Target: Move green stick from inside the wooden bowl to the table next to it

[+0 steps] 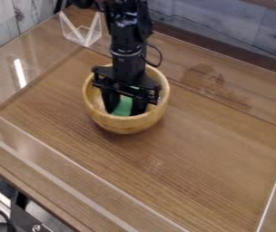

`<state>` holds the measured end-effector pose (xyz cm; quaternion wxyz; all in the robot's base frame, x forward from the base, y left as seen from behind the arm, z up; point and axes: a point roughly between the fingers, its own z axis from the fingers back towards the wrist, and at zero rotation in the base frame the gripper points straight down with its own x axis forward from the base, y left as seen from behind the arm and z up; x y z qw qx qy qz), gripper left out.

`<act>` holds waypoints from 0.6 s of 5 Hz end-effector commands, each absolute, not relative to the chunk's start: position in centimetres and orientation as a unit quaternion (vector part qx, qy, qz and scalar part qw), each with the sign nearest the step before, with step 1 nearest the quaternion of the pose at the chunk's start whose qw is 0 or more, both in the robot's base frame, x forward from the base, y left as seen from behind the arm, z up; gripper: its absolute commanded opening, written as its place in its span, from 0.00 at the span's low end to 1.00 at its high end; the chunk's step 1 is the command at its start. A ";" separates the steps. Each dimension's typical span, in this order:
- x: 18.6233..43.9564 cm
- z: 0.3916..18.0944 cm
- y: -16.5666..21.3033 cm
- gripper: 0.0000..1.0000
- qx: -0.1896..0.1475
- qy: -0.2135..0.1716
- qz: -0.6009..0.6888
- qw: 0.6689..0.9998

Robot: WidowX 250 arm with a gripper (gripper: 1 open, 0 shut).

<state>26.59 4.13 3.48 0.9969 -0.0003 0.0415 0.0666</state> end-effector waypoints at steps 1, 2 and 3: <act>27.8 5.6 4.2 0.00 -0.001 0.002 0.064 0.998; 27.8 5.8 4.1 0.00 -0.004 0.002 0.064 0.998; 27.9 6.4 4.0 0.00 -0.011 0.001 0.066 0.998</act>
